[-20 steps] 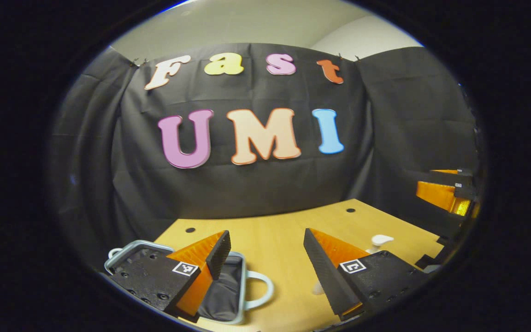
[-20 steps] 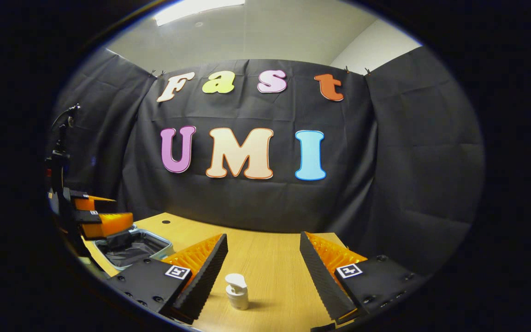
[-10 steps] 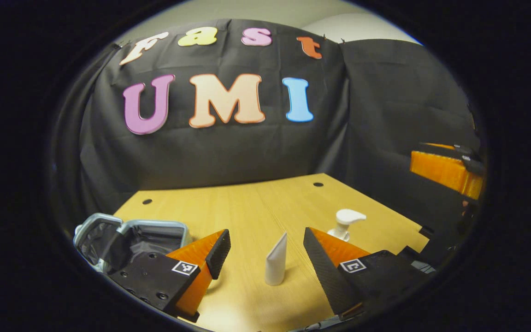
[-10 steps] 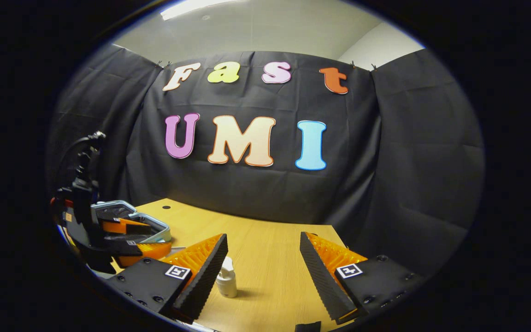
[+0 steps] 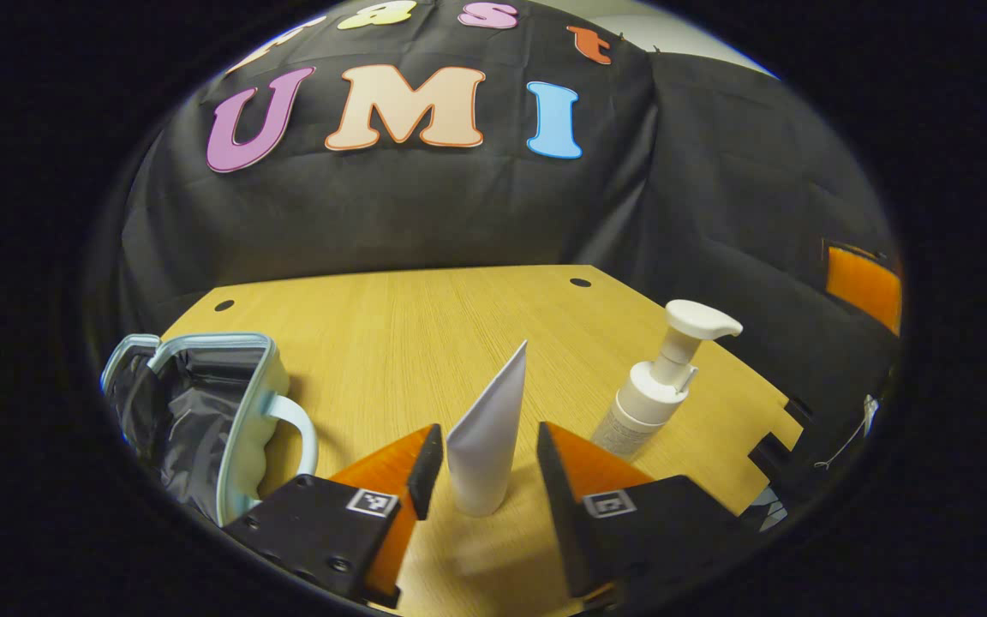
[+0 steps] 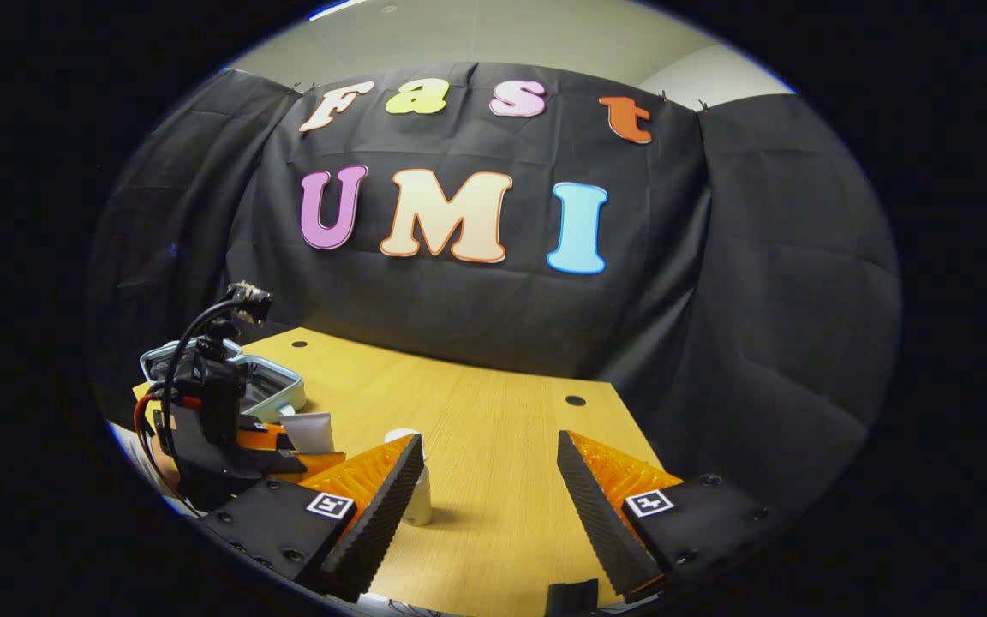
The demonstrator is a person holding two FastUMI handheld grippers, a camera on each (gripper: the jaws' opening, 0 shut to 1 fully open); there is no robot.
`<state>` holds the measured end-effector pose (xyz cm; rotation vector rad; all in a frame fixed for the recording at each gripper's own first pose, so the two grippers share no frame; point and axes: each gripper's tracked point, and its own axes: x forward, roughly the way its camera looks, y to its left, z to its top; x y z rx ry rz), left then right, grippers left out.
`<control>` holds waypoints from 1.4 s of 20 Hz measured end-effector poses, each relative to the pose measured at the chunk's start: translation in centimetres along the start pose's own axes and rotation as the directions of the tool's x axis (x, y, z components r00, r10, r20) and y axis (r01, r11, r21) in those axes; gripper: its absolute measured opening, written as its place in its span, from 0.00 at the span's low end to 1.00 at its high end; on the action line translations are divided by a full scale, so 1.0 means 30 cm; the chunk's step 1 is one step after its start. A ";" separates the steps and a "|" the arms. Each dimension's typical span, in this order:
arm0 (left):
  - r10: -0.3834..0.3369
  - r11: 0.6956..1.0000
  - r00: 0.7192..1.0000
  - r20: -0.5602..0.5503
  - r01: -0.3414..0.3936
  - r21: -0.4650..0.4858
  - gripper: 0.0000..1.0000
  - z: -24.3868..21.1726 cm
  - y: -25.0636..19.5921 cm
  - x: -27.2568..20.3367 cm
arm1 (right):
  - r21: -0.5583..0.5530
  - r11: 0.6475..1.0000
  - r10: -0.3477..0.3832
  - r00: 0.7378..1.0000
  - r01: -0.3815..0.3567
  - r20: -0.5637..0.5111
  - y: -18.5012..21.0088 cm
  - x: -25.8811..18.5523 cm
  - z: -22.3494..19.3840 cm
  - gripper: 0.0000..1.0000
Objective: First open the suitcase, pack the skin care products into it, and then close the suitcase.
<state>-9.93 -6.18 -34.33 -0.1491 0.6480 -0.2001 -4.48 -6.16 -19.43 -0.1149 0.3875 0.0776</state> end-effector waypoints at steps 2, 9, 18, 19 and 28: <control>0.006 1.000 1.000 0.005 -0.006 -0.016 0.34 0.007 0.016 0.013 | -0.012 1.000 0.014 0.999 -0.014 -0.029 0.027 0.023 -0.060 0.99; -0.011 1.000 0.997 0.083 0.013 -0.025 0.24 0.195 0.018 -0.100 | -0.006 0.996 0.086 0.989 -0.088 -0.119 0.145 0.140 -0.288 0.99; 0.057 0.998 0.989 0.138 -0.058 0.003 0.24 0.323 0.067 -0.313 | 0.025 0.985 0.173 0.968 -0.171 -0.180 0.269 0.324 -0.460 0.99; 0.069 0.998 0.988 0.140 -0.070 0.006 0.24 0.323 0.079 -0.327 | 0.035 0.983 0.184 0.965 -0.181 -0.185 0.281 0.331 -0.462 0.98; 0.227 0.974 0.971 0.074 -0.225 -0.032 0.23 0.317 0.327 -0.462 | 0.082 0.926 0.378 0.911 -0.369 -0.167 0.488 0.281 -0.289 0.57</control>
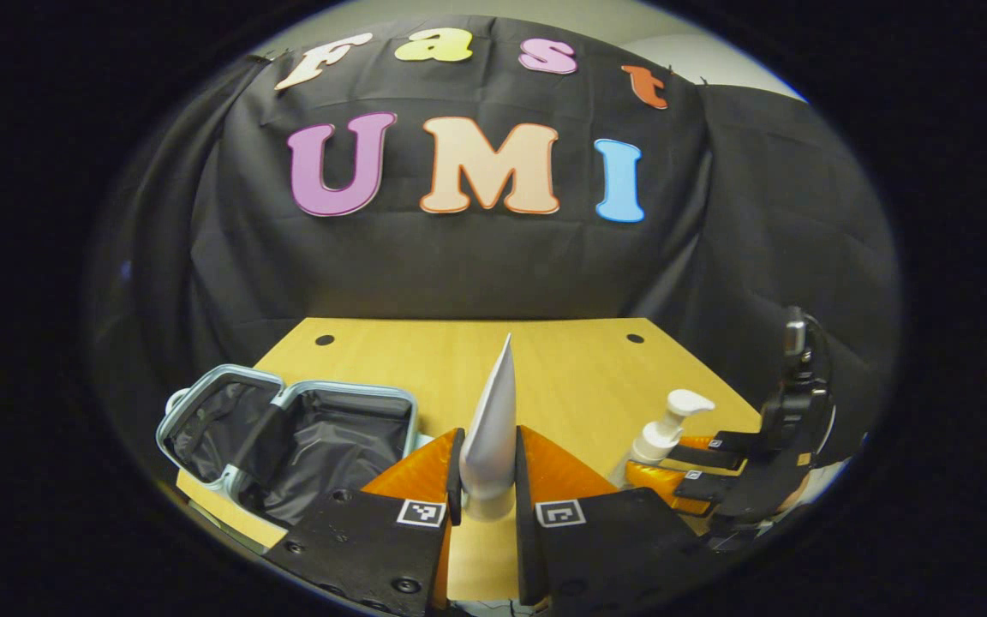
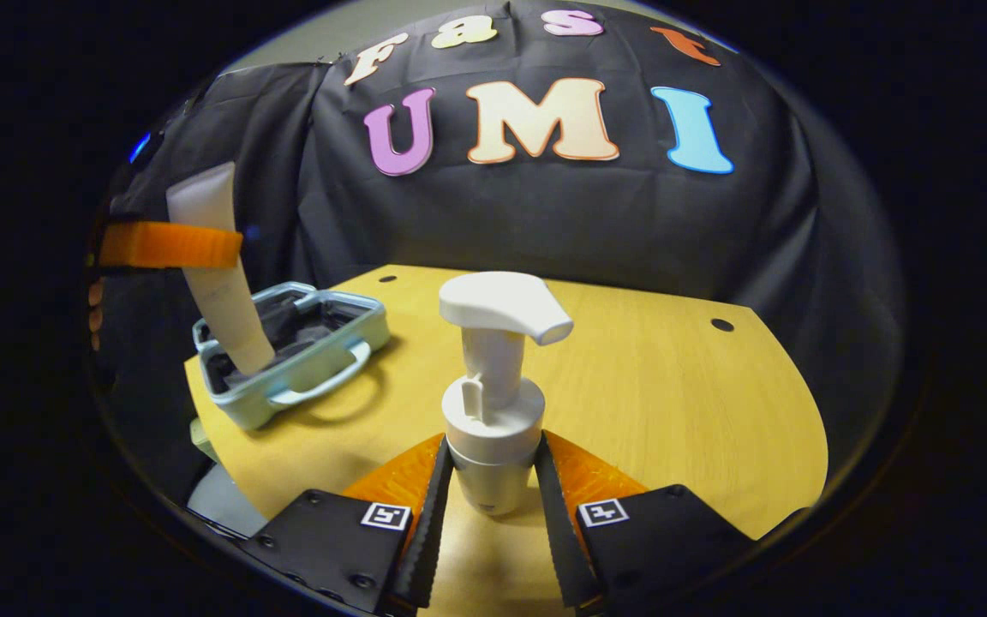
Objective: First open the suitcase, pack the skin care products into it, and then close the suitcase.
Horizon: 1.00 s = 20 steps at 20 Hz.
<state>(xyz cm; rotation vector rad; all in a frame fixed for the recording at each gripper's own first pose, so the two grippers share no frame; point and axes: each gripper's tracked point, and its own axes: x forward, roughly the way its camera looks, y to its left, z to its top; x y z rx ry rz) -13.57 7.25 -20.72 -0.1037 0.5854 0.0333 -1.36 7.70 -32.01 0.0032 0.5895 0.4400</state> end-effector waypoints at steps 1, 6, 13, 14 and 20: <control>0.026 1.000 1.000 -0.009 -0.026 0.011 0.21 0.004 0.063 -0.001 | -0.009 1.000 0.018 1.000 -0.018 0.015 0.043 -0.008 0.036 0.57; 0.101 0.995 0.988 -0.113 -0.097 0.037 0.24 -0.045 0.356 0.042 | -0.009 0.998 0.068 0.996 -0.067 0.063 0.226 -0.033 0.172 0.57; 0.085 0.996 0.930 -0.358 -0.075 0.041 0.24 -0.286 0.585 0.182 | 0.020 0.998 0.055 0.998 -0.056 0.015 0.390 -0.021 0.208 0.56; 0.077 0.997 0.922 -0.380 -0.071 0.031 0.24 -0.318 0.602 0.204 | 0.014 0.999 0.050 0.999 -0.050 0.005 0.405 -0.013 0.205 0.56; 0.022 1.000 0.891 -0.453 -0.028 -0.006 0.24 -0.412 0.633 0.309 | 0.075 0.994 0.087 0.994 -0.082 -0.063 0.517 0.032 0.199 0.56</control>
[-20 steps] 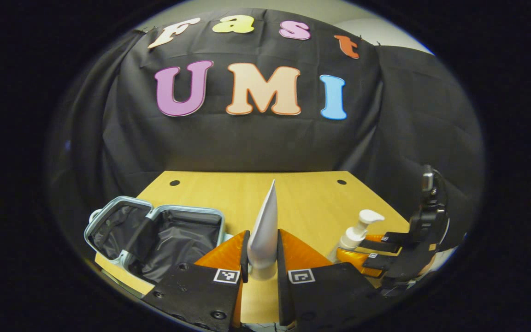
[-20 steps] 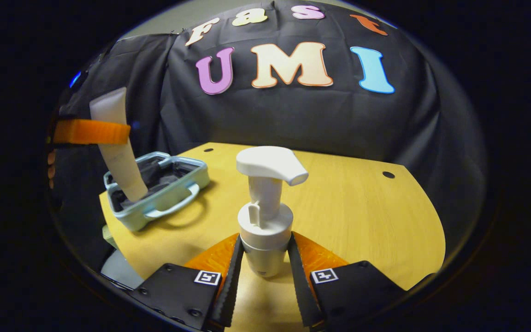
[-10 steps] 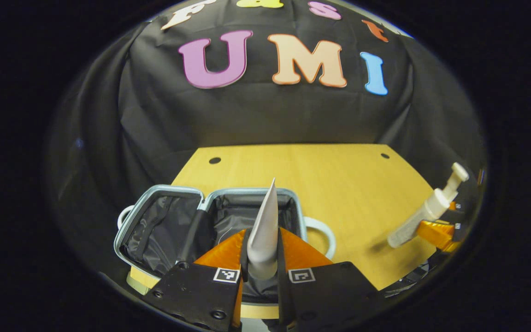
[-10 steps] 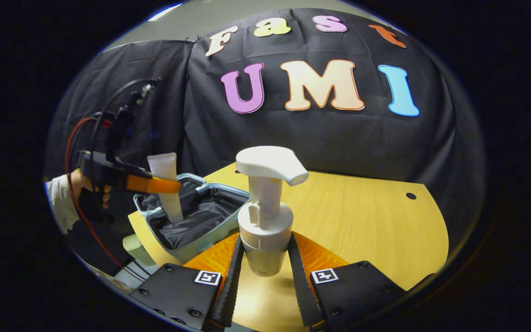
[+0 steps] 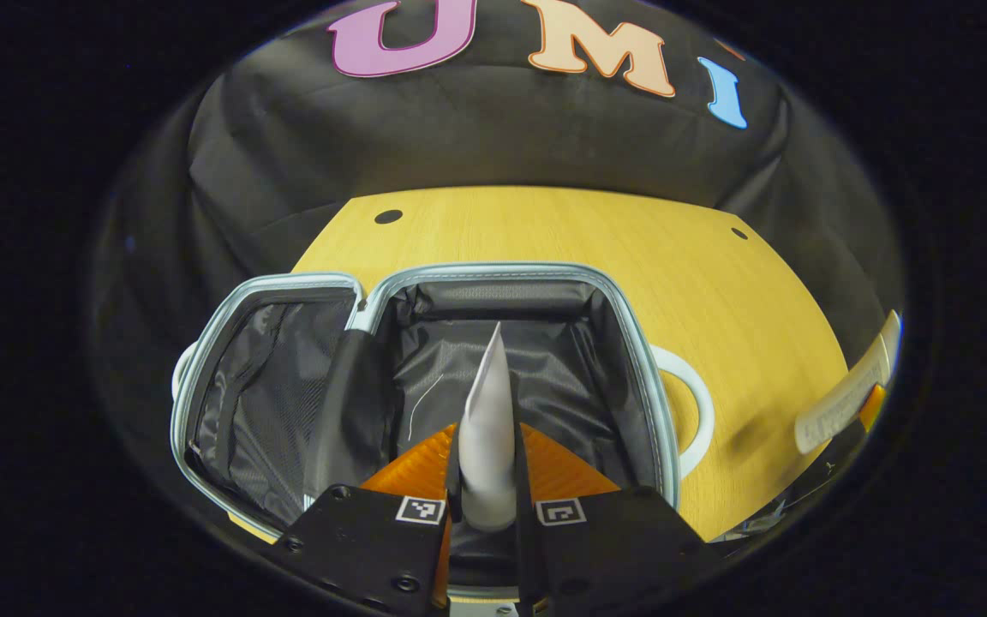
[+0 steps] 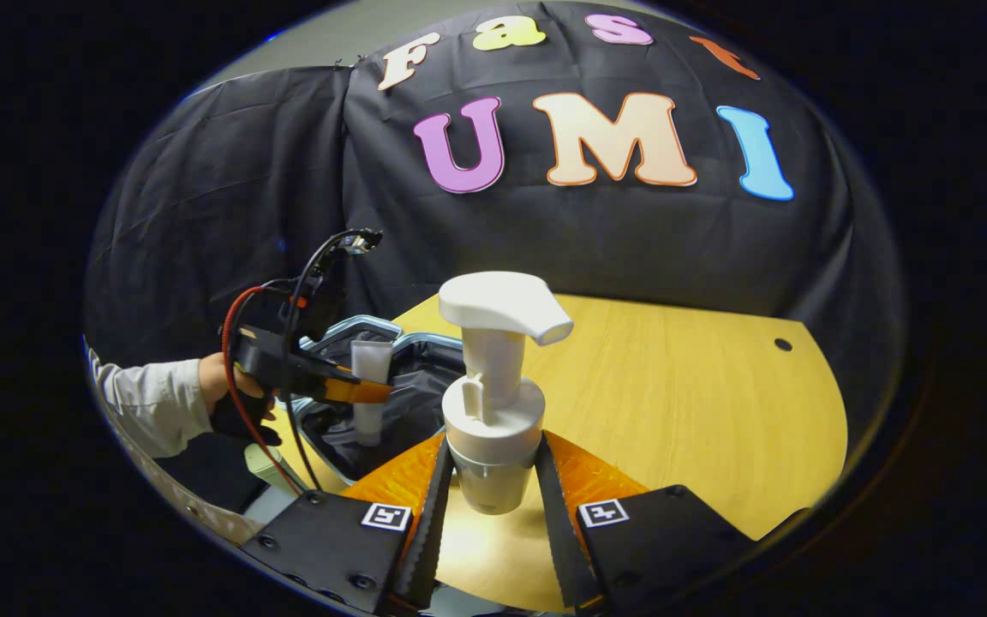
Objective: First open the suitcase, pack the skin care products into it, and then close the suitcase.
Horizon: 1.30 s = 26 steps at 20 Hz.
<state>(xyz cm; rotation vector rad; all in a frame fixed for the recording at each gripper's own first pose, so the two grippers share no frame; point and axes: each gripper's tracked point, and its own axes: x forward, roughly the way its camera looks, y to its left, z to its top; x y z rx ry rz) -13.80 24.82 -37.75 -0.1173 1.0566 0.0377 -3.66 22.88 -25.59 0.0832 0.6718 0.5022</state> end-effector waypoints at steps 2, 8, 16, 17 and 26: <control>-0.019 1.000 0.999 -0.040 0.019 -0.008 0.30 -0.022 0.003 0.039 | 0.031 0.999 0.018 1.000 -0.018 -0.009 0.045 0.024 0.015 0.55; -0.054 0.998 0.998 0.020 0.054 -0.013 0.82 -0.003 0.036 0.060 | 0.166 0.982 0.108 0.990 -0.093 -0.086 0.208 0.176 0.013 0.56; 0.031 0.997 0.963 0.268 -0.012 -0.074 0.95 0.176 0.342 -0.170 | 0.227 0.974 0.093 0.931 -0.011 -0.352 0.325 0.442 -0.201 0.57; 0.057 0.996 0.960 0.274 -0.034 -0.085 0.95 0.174 0.398 -0.189 | 0.226 0.974 0.087 0.922 0.000 -0.377 0.332 0.465 -0.222 0.53; 0.282 0.922 0.936 0.212 -0.204 -0.328 0.94 0.052 0.964 -0.264 | 0.193 0.981 0.056 0.910 0.027 -0.411 0.387 0.526 -0.227 0.76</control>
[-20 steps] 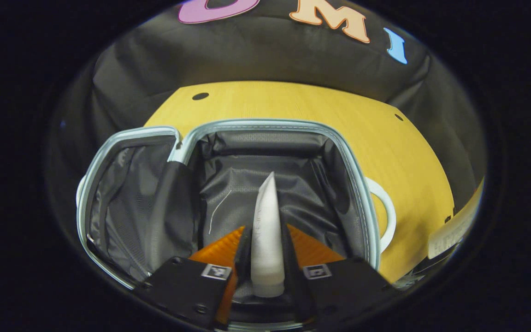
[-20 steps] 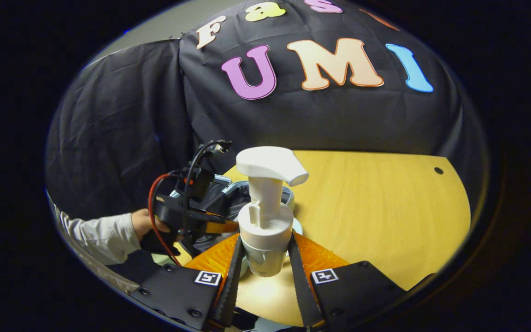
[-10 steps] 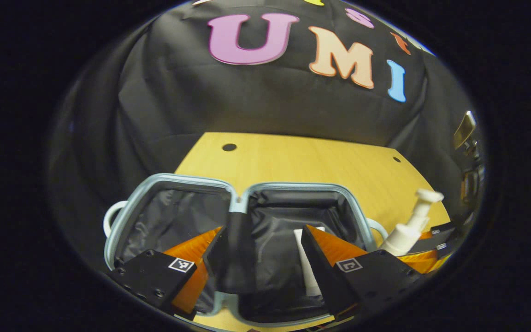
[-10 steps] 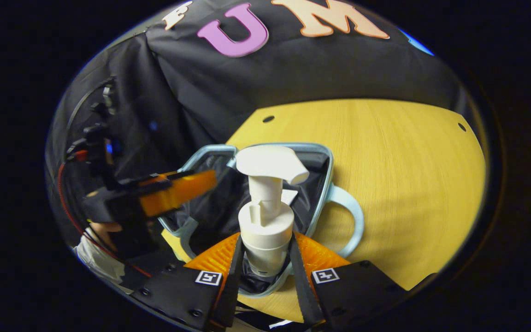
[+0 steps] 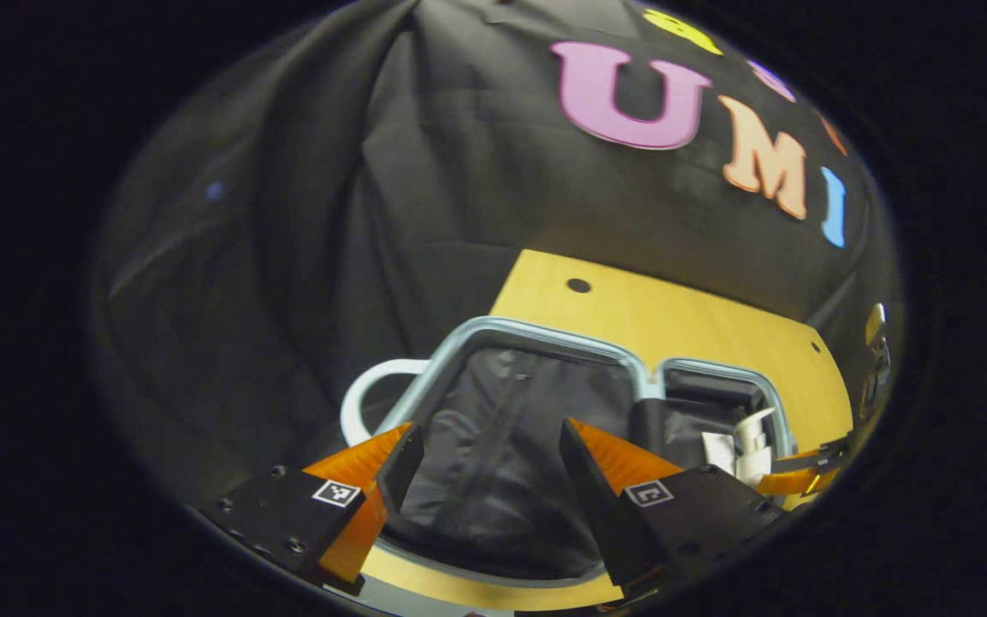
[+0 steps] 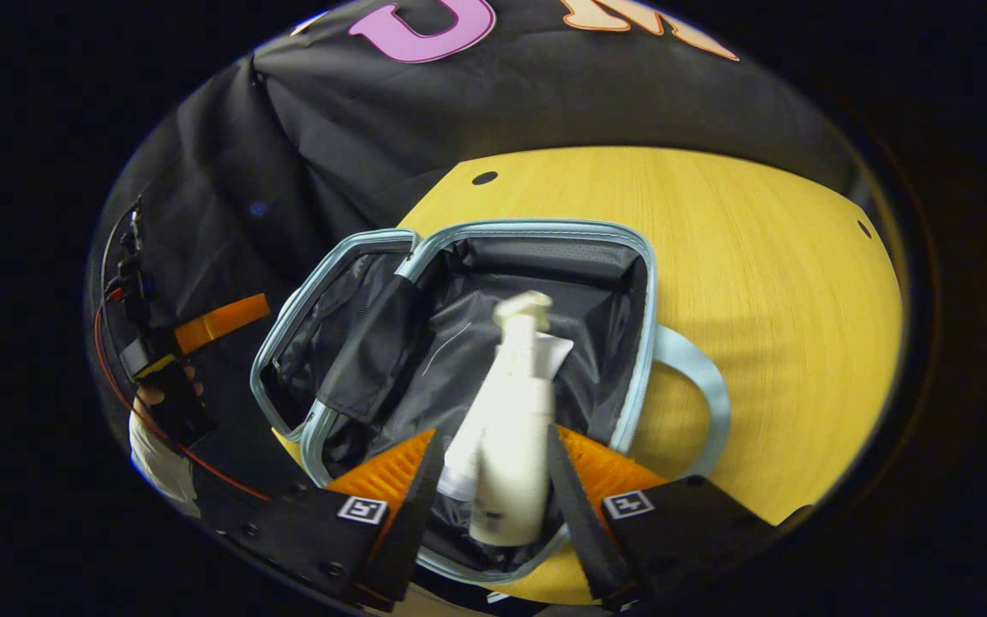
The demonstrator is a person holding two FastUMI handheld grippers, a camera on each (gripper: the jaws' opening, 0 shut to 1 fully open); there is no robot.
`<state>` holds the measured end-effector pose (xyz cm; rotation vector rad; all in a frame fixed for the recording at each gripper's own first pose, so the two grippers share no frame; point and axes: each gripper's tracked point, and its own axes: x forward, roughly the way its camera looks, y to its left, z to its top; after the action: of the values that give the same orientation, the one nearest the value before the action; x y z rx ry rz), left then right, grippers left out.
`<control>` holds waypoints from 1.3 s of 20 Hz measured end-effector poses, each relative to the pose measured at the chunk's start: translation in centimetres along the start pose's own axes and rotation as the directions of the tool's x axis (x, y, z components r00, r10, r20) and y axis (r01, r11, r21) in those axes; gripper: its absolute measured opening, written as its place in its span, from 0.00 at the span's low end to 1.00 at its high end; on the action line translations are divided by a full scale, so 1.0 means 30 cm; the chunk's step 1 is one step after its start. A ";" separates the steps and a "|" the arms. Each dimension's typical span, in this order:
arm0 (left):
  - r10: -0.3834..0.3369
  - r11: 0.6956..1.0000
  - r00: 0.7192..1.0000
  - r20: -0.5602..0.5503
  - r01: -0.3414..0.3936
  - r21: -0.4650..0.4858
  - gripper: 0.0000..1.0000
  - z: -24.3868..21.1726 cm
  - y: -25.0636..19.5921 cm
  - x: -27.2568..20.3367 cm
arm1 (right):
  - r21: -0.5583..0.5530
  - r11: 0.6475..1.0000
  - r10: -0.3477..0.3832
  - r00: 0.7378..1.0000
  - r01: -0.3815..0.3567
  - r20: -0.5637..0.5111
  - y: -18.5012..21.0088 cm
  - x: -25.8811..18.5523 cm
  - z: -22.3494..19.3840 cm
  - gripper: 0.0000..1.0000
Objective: First open the suitcase, pack the skin care products into it, and then close the suitcase.
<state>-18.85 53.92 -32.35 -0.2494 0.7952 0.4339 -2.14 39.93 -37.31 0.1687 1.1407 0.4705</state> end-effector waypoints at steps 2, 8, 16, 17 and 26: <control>0.047 0.999 0.999 -0.022 -0.047 -0.019 0.94 -0.008 0.128 0.037 | -0.016 1.000 -0.013 1.000 0.014 0.018 0.008 -0.009 0.008 0.91; 0.096 0.992 0.989 -0.112 -0.104 -0.070 0.95 -0.024 0.359 0.181 | -0.004 0.997 -0.074 0.980 0.076 0.185 -0.038 -0.129 0.141 0.98; 0.021 0.996 0.968 -0.250 -0.042 -0.080 0.97 -0.077 0.427 0.370 | 0.082 0.970 -0.242 0.929 0.229 0.281 -0.224 -0.282 0.209 0.98; 0.000 0.997 0.966 -0.260 -0.021 -0.080 0.98 -0.085 0.407 0.377 | 0.095 0.966 -0.256 0.924 0.239 0.284 -0.241 -0.291 0.206 0.94; -0.056 0.995 0.931 -0.360 0.022 -0.099 0.24 -0.163 0.322 0.428 | 0.089 0.960 -0.281 0.910 0.266 0.304 -0.260 -0.329 0.182 0.98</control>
<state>-18.50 64.21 -45.60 -0.4413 1.1322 0.3927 1.65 29.21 -29.65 0.1156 0.8443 0.1586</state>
